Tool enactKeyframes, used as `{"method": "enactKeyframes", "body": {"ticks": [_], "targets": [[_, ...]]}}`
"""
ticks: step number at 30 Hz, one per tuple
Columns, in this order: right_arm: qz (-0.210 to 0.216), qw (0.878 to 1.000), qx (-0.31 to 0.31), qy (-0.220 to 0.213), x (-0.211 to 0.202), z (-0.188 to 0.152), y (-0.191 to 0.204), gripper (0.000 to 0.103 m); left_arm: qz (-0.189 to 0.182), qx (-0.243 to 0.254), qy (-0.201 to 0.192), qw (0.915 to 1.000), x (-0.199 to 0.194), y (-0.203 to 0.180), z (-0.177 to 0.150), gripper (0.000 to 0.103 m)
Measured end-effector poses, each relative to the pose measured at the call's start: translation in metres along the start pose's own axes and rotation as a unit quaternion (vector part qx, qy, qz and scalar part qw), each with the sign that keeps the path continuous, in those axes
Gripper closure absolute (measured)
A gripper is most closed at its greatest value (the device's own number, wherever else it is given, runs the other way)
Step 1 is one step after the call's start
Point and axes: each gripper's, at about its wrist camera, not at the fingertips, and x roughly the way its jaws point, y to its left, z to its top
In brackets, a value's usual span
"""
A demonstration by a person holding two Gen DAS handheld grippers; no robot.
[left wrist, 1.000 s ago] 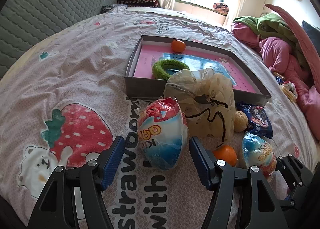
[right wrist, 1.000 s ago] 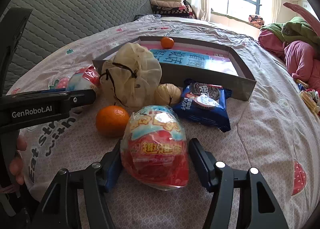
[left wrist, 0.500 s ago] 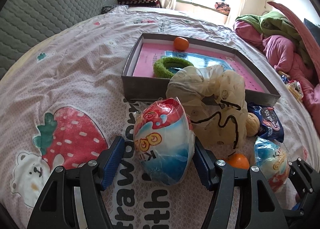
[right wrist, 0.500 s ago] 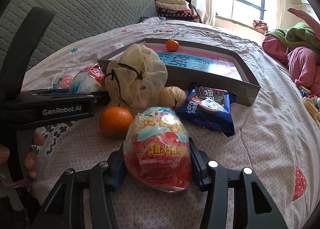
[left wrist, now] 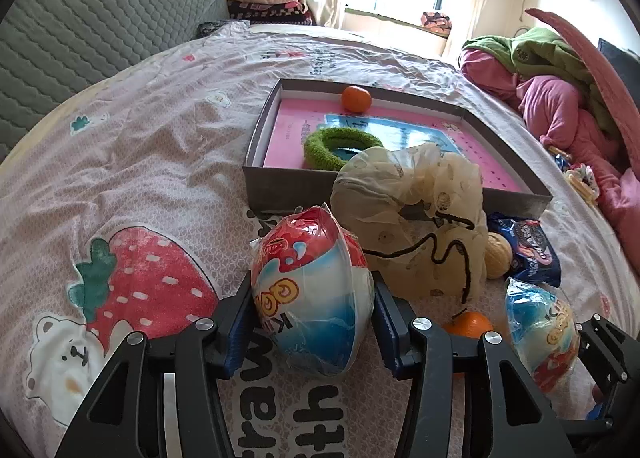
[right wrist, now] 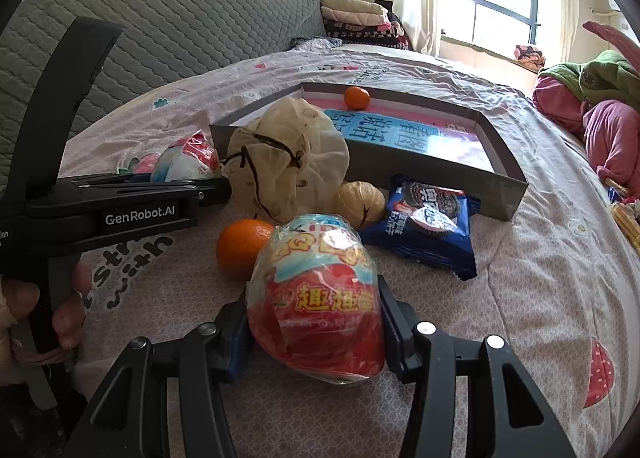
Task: Organize objects
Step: 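Grasp the red wrapped egg with right gripper while left gripper grasps the blue-white egg, then lift both held eggs and carry them toward the grey tray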
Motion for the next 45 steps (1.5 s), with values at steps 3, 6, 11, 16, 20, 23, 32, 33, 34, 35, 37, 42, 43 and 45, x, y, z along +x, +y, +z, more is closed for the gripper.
{"method": "enactKeyframes", "body": {"ticks": [3,6,11,16,20,23,32,33,34,35,37,42,43,45], "targets": [[-0.001,1.0,0.002,-0.007,-0.003,0.002,-0.001,0.05,0.0,0.004,-0.007,1.0,-0.006,0.0,-0.001,0.049],[0.0,1.0,0.008,-0.012,-0.006,0.003,-0.004,0.05,-0.002,0.005,-0.016,0.9999,-0.013,0.001,-0.001,0.049],[0.0,1.0,0.021,-0.02,-0.011,0.004,-0.01,0.05,-0.005,0.008,-0.025,0.9996,-0.022,0.003,-0.003,0.049],[-0.004,0.999,0.029,-0.027,-0.015,0.004,-0.014,0.05,-0.006,0.017,-0.029,0.9994,-0.025,0.002,-0.005,0.049],[-0.008,0.999,0.035,-0.031,-0.018,0.006,-0.018,0.05,-0.006,0.023,-0.033,0.9992,-0.029,-0.001,-0.006,0.049],[-0.012,0.999,0.04,-0.036,-0.02,0.007,-0.021,0.05,-0.006,0.031,-0.04,0.9987,-0.033,-0.004,-0.007,0.049],[-0.028,0.997,0.045,-0.052,-0.028,0.012,-0.031,0.05,0.003,0.058,-0.074,0.9956,-0.046,-0.012,-0.008,0.049],[-0.028,0.997,0.047,-0.052,-0.028,0.012,-0.032,0.05,0.004,0.062,-0.08,0.9948,-0.048,-0.013,-0.008,0.049],[-0.029,0.997,0.047,-0.052,-0.028,0.013,-0.033,0.05,0.005,0.068,-0.086,0.994,-0.05,-0.015,-0.009,0.049],[-0.031,0.997,0.047,-0.052,-0.028,0.013,-0.035,0.05,0.006,0.072,-0.09,0.9933,-0.051,-0.017,-0.009,0.049],[-0.033,0.997,0.047,-0.054,-0.029,0.015,-0.036,0.05,0.003,0.077,-0.096,0.9924,-0.054,-0.019,-0.01,0.049],[-0.044,0.996,0.044,-0.063,-0.031,0.017,-0.04,0.05,0.0,0.082,-0.099,0.9918,-0.056,-0.021,-0.01,0.049],[-0.046,0.996,0.043,-0.064,-0.032,0.018,-0.041,0.05,0.0,0.081,-0.099,0.9917,-0.056,-0.021,-0.009,0.049],[-0.051,0.995,0.042,-0.069,-0.034,0.019,-0.043,0.05,-0.001,0.08,-0.101,0.9916,-0.056,-0.021,-0.009,0.049]]}}
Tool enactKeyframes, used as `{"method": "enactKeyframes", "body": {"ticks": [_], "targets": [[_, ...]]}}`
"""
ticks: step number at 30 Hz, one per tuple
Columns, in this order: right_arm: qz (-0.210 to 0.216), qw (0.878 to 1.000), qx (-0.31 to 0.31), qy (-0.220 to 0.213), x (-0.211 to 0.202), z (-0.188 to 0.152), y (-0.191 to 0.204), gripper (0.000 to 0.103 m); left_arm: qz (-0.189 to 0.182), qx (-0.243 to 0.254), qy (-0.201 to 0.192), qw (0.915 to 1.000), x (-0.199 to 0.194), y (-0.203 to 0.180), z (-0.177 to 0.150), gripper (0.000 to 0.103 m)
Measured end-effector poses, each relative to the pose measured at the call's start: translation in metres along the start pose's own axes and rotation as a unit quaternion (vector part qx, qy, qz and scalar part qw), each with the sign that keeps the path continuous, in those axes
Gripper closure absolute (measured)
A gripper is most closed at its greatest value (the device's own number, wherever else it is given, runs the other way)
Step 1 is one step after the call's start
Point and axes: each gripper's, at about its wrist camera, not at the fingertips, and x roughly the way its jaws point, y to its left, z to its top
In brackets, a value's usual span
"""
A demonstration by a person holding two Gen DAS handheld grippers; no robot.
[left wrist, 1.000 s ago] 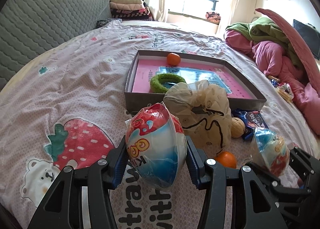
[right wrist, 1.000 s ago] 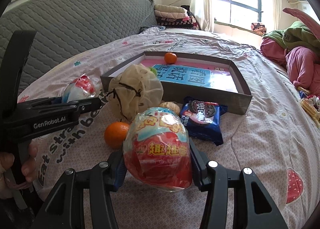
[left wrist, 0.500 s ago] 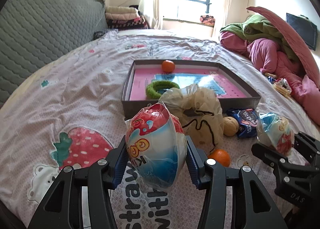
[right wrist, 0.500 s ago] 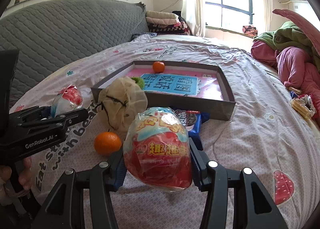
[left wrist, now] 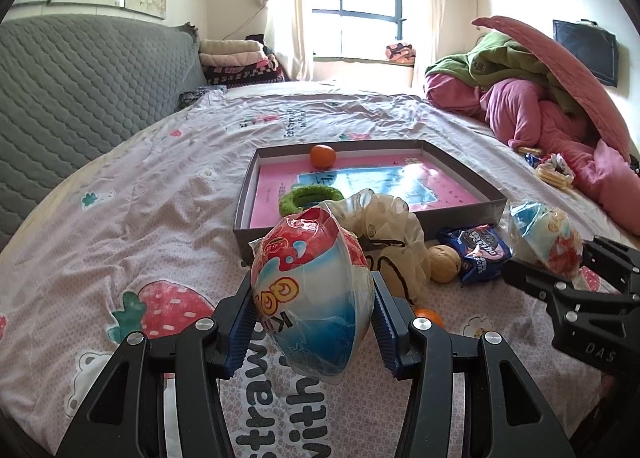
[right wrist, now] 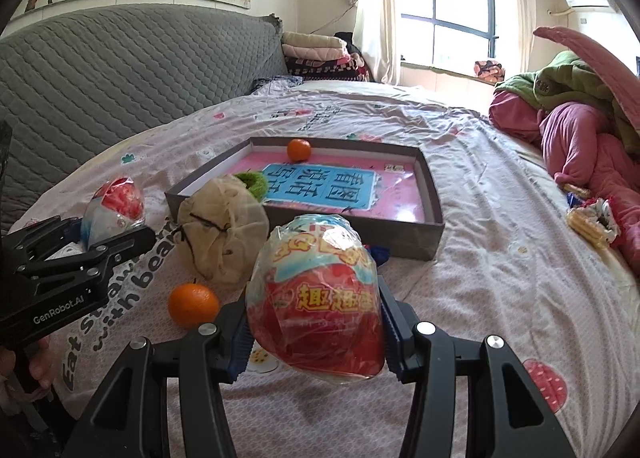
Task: Organize objects
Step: 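Lift both held eggs and carry them toward the grey tray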
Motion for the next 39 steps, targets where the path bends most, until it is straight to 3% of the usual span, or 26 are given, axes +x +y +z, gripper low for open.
{"method": "enactKeyframes", "body": {"ticks": [39], "targets": [[-0.041,0.998,0.017,-0.043,-0.01,0.023,-0.035,0.05,0.013,0.013,-0.051,0.9985,-0.011,0.001,0.009,0.049]]}}
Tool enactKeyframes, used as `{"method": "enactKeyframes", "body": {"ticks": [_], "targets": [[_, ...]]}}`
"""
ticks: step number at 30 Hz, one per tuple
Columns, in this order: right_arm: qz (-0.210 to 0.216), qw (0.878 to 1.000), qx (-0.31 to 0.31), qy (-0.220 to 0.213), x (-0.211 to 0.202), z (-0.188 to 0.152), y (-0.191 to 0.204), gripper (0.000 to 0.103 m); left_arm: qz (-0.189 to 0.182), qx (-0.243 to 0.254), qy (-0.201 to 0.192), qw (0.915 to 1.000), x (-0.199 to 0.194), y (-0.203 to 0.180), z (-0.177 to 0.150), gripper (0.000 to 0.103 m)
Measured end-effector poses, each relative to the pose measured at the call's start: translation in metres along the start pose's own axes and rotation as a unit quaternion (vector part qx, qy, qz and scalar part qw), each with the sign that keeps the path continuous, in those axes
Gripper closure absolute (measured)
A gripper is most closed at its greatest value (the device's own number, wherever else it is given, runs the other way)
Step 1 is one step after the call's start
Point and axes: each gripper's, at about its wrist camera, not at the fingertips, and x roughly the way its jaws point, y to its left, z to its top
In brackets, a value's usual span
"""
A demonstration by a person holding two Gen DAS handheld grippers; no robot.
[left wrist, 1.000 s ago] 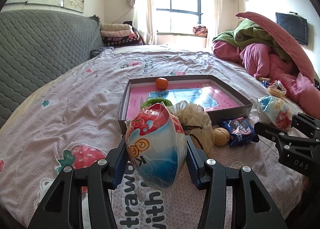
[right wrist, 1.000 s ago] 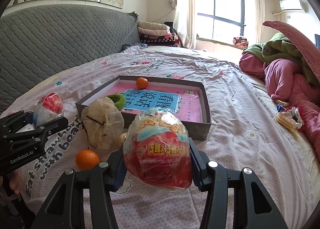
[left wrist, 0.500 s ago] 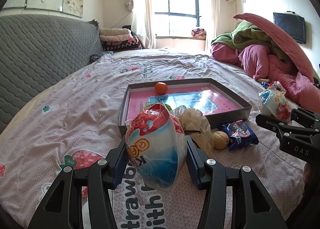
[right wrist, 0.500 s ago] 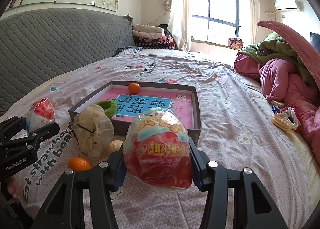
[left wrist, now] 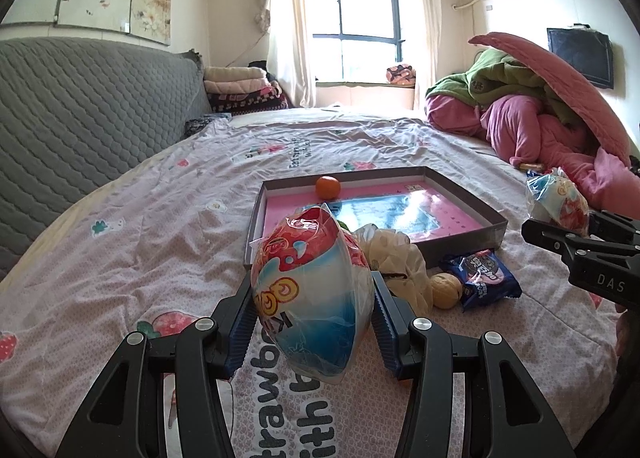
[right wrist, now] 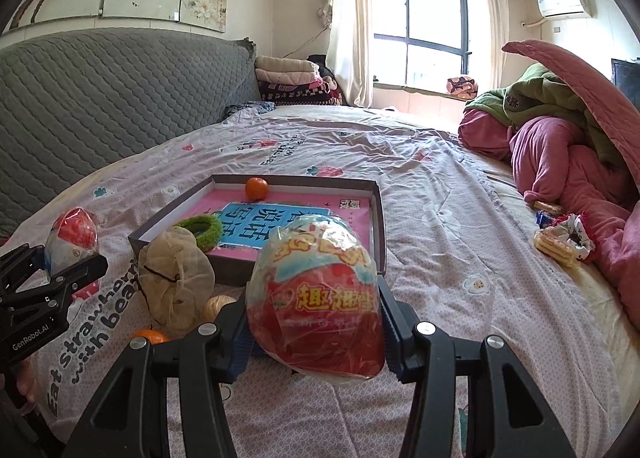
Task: Organize objects
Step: 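Lift both held eggs and carry them toward the grey tray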
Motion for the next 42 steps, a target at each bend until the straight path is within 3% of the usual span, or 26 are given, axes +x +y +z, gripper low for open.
{"method": "enactKeyframes", "body": {"ticks": [25,42], "targets": [[0.001,1.0,-0.012,-0.011,0.006,0.019,-0.001,0.05,0.002,0.009,-0.023,0.9997,0.009,-0.005,0.019,0.049],[0.019,1.0,-0.001,0.01,0.024,0.025,-0.003,0.05,-0.002,0.028,-0.02,0.9994,0.031,-0.01,0.03,0.049]]}}
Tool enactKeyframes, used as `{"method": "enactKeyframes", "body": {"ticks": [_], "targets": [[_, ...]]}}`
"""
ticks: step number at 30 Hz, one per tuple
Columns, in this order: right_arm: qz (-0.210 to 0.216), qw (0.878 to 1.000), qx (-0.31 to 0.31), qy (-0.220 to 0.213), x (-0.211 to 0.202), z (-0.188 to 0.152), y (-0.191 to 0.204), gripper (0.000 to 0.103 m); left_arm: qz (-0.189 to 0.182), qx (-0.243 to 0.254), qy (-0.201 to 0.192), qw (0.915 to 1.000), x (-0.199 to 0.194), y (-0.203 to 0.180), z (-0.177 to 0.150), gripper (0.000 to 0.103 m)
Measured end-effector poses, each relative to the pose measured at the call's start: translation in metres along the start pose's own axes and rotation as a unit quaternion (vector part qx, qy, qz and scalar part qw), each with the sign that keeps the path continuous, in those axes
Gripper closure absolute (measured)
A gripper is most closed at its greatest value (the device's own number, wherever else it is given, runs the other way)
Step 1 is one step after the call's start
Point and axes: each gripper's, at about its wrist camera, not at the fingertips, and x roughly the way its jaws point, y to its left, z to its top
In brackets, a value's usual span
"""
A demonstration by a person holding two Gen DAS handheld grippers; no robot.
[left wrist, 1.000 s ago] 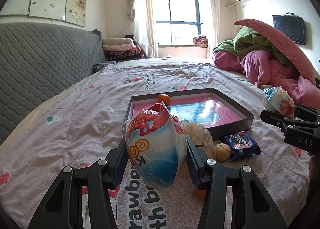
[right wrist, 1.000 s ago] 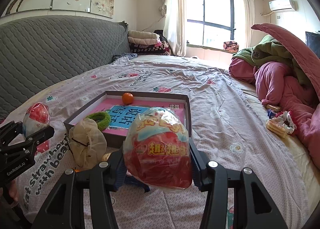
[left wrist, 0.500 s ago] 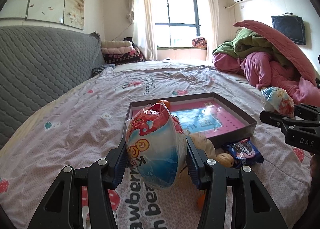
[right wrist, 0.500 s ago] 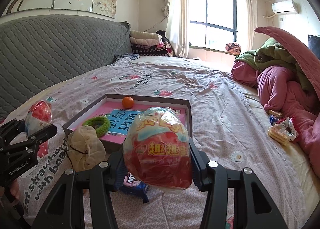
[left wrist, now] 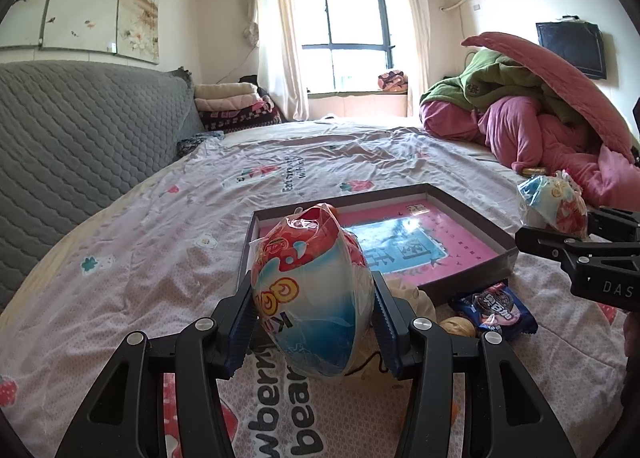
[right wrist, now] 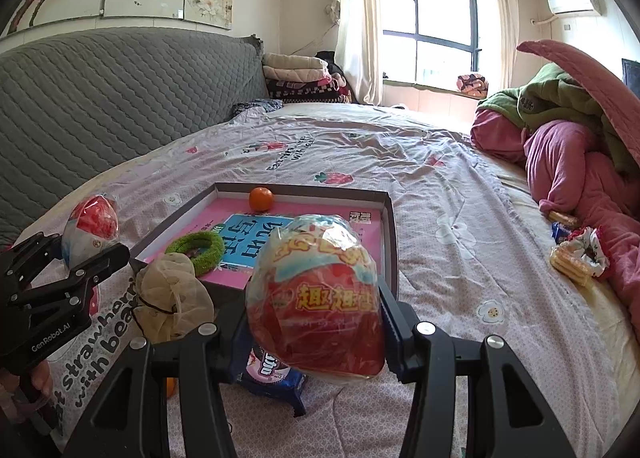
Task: Organize objects
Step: 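Lift both held eggs and carry them toward the grey tray, then carry both eggs over the pink book inside the tray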
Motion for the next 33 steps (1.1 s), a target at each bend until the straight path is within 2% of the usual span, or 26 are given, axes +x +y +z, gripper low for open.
{"method": "enactKeyframes", "body": {"ticks": [9,12,18,33], "targets": [[-0.01,1.0,0.002,0.003,0.007,0.003,-0.004,0.05,0.004,0.003,0.009,0.9999,0.012,0.005,0.006,0.049],[-0.024,1.0,-0.02,-0.004,0.007,0.005,0.001,0.05,0.009,0.011,0.011,0.9998,0.017,0.006,0.01,0.049],[-0.01,1.0,-0.017,-0.005,0.011,0.01,0.003,0.05,0.004,0.004,0.014,0.9999,0.023,0.012,0.016,0.049],[-0.02,1.0,-0.023,-0.008,0.029,0.023,-0.001,0.05,0.001,-0.01,0.021,0.9997,0.04,0.026,0.026,0.049]]}}
